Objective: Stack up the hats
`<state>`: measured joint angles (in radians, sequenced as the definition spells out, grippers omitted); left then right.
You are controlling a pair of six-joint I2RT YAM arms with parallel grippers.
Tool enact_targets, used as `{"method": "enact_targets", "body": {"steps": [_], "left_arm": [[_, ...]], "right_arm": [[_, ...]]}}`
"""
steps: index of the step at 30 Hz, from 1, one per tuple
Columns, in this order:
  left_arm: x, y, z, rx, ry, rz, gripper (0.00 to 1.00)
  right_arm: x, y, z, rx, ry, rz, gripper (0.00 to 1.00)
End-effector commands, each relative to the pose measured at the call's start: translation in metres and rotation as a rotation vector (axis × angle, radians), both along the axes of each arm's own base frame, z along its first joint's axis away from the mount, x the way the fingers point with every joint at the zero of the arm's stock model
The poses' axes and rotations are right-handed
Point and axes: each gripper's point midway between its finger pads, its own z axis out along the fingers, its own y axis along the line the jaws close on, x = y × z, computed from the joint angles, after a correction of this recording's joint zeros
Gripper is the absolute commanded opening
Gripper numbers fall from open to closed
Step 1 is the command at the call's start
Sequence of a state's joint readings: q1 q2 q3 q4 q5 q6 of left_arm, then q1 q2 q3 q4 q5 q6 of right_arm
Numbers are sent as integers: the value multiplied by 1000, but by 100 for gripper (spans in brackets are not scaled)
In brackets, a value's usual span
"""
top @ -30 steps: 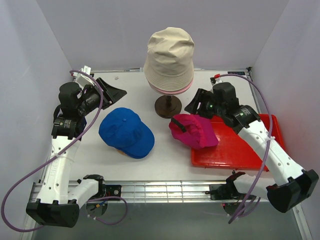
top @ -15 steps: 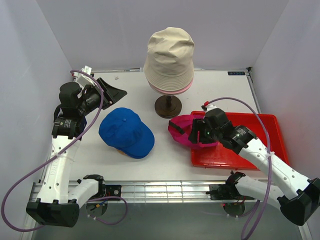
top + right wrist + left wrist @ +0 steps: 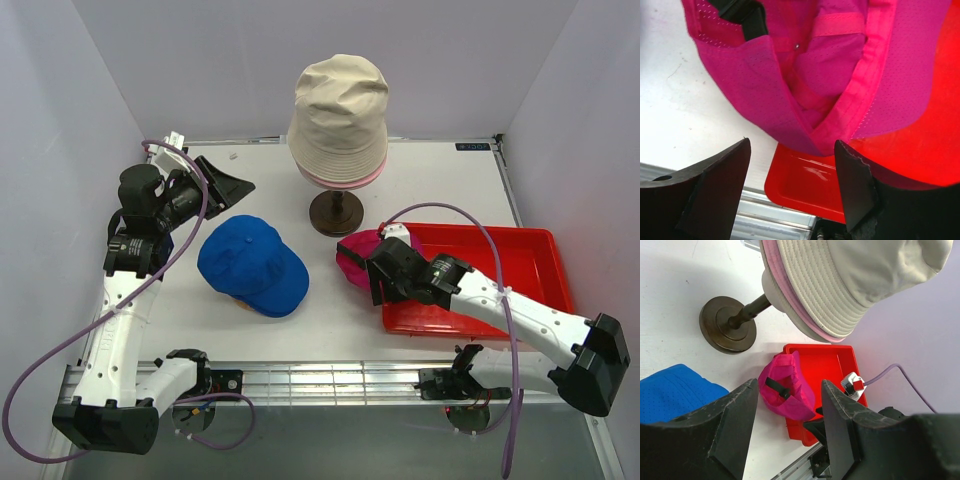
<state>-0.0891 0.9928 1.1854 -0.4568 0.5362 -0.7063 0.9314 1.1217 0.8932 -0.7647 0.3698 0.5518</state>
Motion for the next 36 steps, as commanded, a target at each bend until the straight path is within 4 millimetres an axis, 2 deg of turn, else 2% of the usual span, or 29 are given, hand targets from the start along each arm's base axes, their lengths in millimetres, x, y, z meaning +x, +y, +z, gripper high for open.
{"method": "enact_targets", "body": {"steps": [1, 3, 8, 14, 17, 18, 23, 24, 27, 30, 31, 33, 34, 36], "left_arm": [[-8, -2, 7, 8, -33, -23, 63], [-8, -2, 7, 9, -32, -22, 63], [-9, -2, 9, 10, -37, -22, 63], [-10, -2, 11, 8, -36, -22, 63], [-10, -2, 12, 9, -36, -19, 63], [-10, -1, 14, 10, -40, -19, 63], [-11, -1, 16, 9, -44, -16, 63], [-11, -1, 16, 8, -42, -14, 63], [-10, -2, 17, 7, -46, -18, 63], [-13, -5, 20, 4, -65, -46, 63], [-17, -9, 22, -2, -78, -78, 64], [-20, -12, 29, -11, -118, -98, 67], [-24, -13, 32, -15, -135, -116, 68], [-30, -15, 39, -19, -181, -130, 72]], "right_arm": [[10, -10, 3, -63, -62, -41, 73], [13, -12, 1, -91, -70, -39, 73], [14, -2, -4, -67, -77, 27, 70], [16, 17, -2, 3, -93, 101, 57], [15, 25, -2, 27, -89, 142, 47], [15, 26, -1, 29, -88, 145, 38], [15, 30, 5, 43, -90, 158, 11], [15, 31, 10, 50, -96, 160, 8], [16, 30, 19, 59, -108, 160, 8], [20, 35, 41, 93, -143, 163, 8], [22, 37, 55, 114, -164, 166, 8], [25, 40, 70, 135, -186, 167, 8], [27, 43, 84, 153, -203, 175, 8], [28, 44, 95, 165, -215, 179, 8]]}}
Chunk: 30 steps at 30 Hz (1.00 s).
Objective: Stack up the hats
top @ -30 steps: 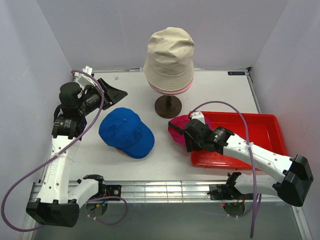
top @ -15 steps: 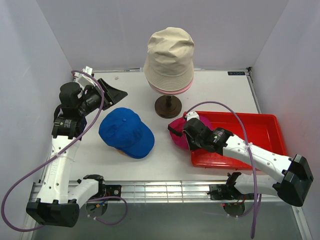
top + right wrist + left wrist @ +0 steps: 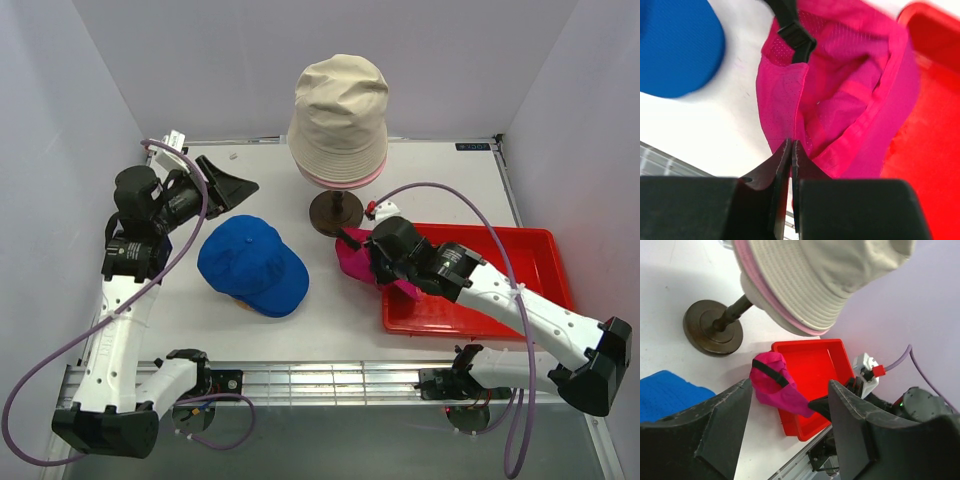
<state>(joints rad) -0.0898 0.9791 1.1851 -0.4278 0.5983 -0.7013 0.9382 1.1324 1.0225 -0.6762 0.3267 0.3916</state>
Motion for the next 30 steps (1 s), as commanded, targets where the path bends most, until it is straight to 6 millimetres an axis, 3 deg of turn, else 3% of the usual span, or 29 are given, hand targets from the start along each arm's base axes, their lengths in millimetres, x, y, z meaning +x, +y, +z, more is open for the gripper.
{"method": "enact_targets", "body": {"steps": [1, 6, 11, 15, 21, 27, 30], "left_arm": [[-23, -9, 30, -12, -150, -81, 73], [-38, -23, 31, -25, -215, -165, 77], [-52, -59, 23, -10, -253, -275, 78], [-64, -98, 2, 5, -226, -365, 79], [-70, -136, -30, 58, -211, -436, 79], [-65, -165, -55, 137, -272, -462, 79], [-57, -171, -65, 194, -300, -453, 79]], "right_arm": [[5, 6, 45, 70, -70, 27, 8], [7, 9, 71, 116, -100, 35, 8], [10, 8, 90, 152, -121, 41, 8], [11, 4, 110, 180, -143, 41, 8], [7, 3, 135, 244, -157, 72, 8], [2, 0, 148, 268, -166, 93, 8], [-1, 1, 157, 281, -170, 110, 8]]}}
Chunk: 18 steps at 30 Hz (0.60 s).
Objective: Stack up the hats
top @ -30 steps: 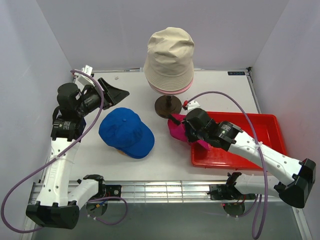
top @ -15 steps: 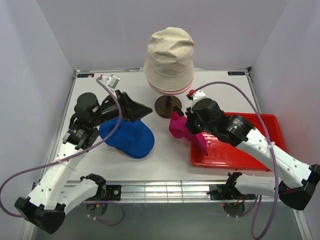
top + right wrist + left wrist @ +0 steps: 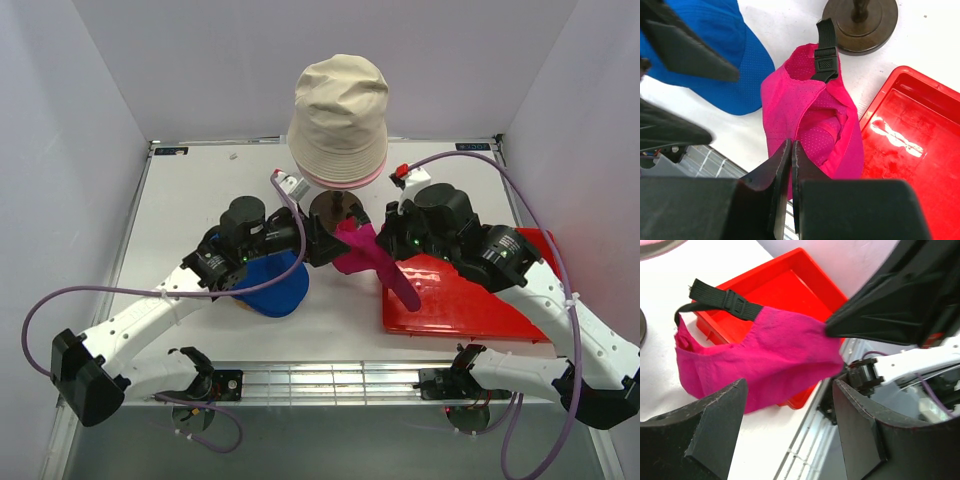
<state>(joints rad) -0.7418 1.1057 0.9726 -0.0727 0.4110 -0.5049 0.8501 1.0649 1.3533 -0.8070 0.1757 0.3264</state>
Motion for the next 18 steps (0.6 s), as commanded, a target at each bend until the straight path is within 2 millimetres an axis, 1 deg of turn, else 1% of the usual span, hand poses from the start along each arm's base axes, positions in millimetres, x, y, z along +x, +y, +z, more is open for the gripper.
{"method": "enact_targets", "body": {"steps": [1, 2, 6, 12, 15, 16, 18], "left_arm": [[15, -3, 3, 29, -134, 34, 79], [16, -4, 2, 37, -144, 31, 79], [15, -5, -7, 67, -181, 11, 79], [6, -5, -7, 75, -226, -39, 79], [5, -6, -9, 89, -244, -58, 79], [5, -7, -11, 96, -248, -63, 79], [8, -7, -12, 113, -258, -48, 79]], "right_arm": [[-5, 0, 32, 56, -55, 42, 8], [-6, 0, 37, 61, -63, 47, 8], [-10, 1, 47, 78, -67, 68, 8], [-12, 3, 53, 87, -68, 88, 8], [-13, 5, 56, 94, -68, 100, 8], [-14, 5, 60, 102, -73, 102, 8], [-15, 8, 63, 110, -74, 117, 8]]}}
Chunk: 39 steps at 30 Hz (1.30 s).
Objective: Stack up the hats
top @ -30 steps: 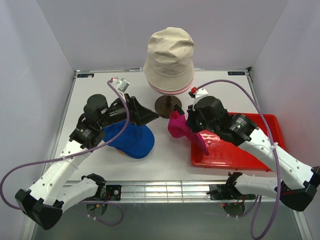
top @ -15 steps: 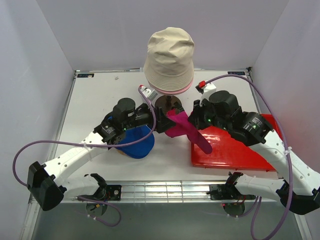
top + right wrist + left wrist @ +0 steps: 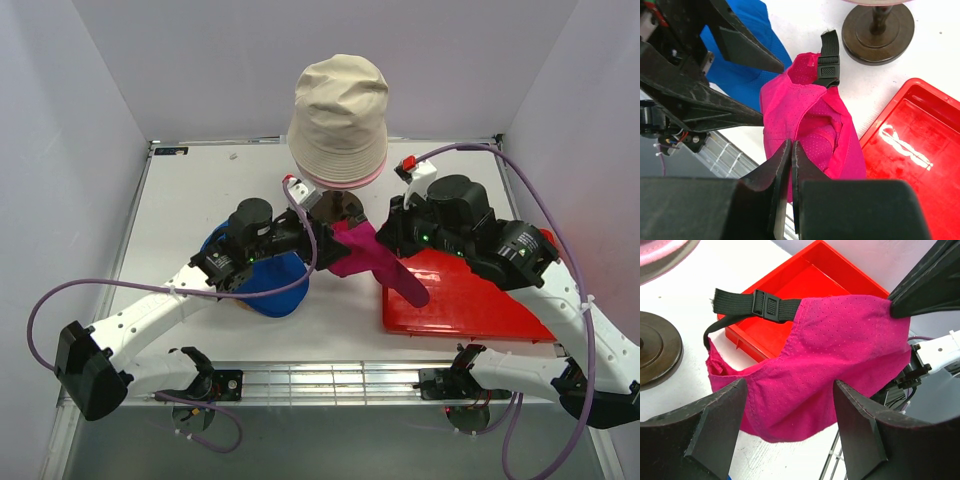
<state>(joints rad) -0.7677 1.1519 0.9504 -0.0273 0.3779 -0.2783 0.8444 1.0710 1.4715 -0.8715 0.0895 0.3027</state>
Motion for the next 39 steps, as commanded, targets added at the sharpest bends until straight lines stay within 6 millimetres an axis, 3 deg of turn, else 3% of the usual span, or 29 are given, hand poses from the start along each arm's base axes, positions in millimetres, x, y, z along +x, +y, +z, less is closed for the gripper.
{"method": "enact_targets", "body": {"steps": [1, 5, 9, 12, 13, 16, 17, 22, 24, 32, 35, 39], "left_arm": [[-4, 0, 8, 9, -66, -22, 79], [-7, -2, 11, 10, -85, -30, 78], [-11, -4, 15, 8, -90, -43, 71], [-19, -6, 20, 2, -94, -62, 44], [-21, -6, 25, -4, -98, -68, 27], [-32, -5, 40, -32, -100, -101, 3], [-37, -4, 48, -49, -100, -109, 0], [-68, 3, 86, -130, -111, -208, 0], [-74, 9, 108, -170, -120, -210, 0], [-82, 23, 170, -288, -100, -156, 0], [-84, 30, 193, -338, -107, -129, 0], [-84, 41, 218, -393, -117, -82, 0]], "right_arm": [[-2, 5, 31, 65, -60, 37, 8], [-2, 6, 39, 77, -70, 46, 8], [-1, 9, 43, 86, -69, 49, 8], [0, 12, 43, 91, -64, 54, 8], [0, 13, 44, 93, -64, 53, 8], [2, 15, 43, 93, -64, 52, 8], [3, 15, 42, 93, -62, 49, 8], [7, 18, 40, 102, -76, 43, 8], [9, 21, 43, 121, -92, 46, 13], [8, 27, 78, 261, -161, 78, 68], [4, 26, 85, 314, -169, 84, 82], [-3, 26, 83, 402, -138, 108, 91]]}}
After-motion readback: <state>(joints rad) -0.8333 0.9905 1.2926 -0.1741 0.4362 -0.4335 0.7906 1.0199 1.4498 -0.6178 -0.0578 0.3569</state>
